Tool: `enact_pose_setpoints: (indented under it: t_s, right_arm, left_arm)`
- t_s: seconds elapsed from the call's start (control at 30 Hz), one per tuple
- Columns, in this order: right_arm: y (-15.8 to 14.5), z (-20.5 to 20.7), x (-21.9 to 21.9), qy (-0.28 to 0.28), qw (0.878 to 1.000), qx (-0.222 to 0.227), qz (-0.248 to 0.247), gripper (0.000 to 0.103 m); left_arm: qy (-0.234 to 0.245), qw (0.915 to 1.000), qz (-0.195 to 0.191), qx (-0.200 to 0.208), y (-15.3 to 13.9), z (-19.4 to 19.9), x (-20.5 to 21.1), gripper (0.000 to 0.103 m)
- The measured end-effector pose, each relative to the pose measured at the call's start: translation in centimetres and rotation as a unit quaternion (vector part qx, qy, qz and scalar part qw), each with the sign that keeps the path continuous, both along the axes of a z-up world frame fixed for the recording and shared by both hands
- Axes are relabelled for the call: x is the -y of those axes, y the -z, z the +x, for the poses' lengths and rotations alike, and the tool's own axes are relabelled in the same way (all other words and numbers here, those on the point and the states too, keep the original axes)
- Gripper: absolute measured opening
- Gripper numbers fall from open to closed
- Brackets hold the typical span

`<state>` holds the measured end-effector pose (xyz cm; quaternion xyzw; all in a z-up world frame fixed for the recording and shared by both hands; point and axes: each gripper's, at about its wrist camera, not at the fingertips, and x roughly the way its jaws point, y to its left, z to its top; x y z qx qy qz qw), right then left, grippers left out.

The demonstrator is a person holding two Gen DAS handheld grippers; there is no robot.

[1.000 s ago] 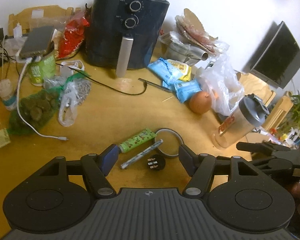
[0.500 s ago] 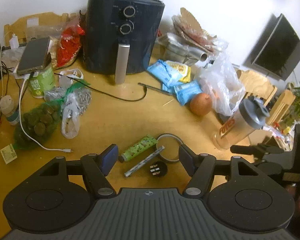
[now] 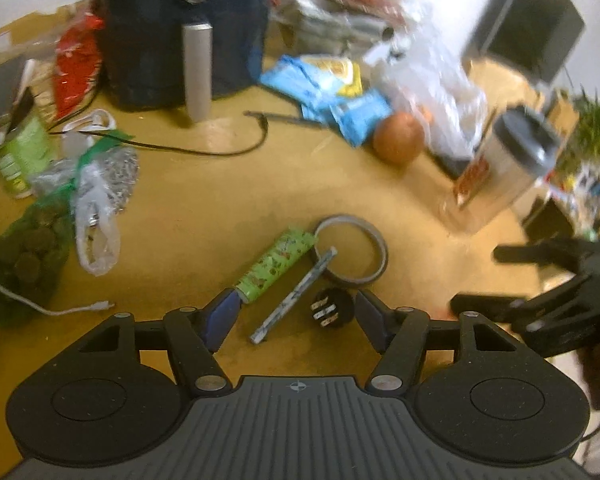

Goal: Organize objects
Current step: 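Withdraw both grippers from the box toward the marbled stick and thin tape ring, then grasp the grey marbled stick with the left gripper while the right gripper approaches the thin tape ring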

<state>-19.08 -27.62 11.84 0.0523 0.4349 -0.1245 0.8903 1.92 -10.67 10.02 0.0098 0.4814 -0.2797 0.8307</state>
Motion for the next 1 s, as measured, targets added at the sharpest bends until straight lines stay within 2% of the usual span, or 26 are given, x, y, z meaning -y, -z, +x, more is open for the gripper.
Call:
enact_pose_setpoints:
  t_s: [0.1,0.27,0.33,0.53,1.0]
  right_arm:
    - [0.0,-0.5,0.1,0.012,1.0,0.001,0.004,0.103]
    - [0.2,-0.6,0.6,0.027,1.0,-0.007,0.003,0.103]
    - [-0.1,-0.7,0.6,0.033,0.999,-0.003,0.003,0.103]
    - [-0.6,-1.1,0.7,0.058,0.998,0.008,0.013,0.103]
    - [-1.2,-3.1,1.1,0.099,0.995,0.012,0.008,0.103]
  left_arm:
    - [0.024,0.9996,0.013,-0.003,1.2,0.5,0.8,0.05]
    - [0.058,0.998,0.024,-0.009,2.8,1.5,1.6,0.046]
    - [0.072,0.9969,0.031,-0.009,3.6,1.8,2.0,0.038]
    - [0.096,0.9937,0.055,-0.018,5.9,2.7,2.9,0.026]
    - [0.163,0.9829,0.085,-0.009,8.2,4.0,5.9,0.018]
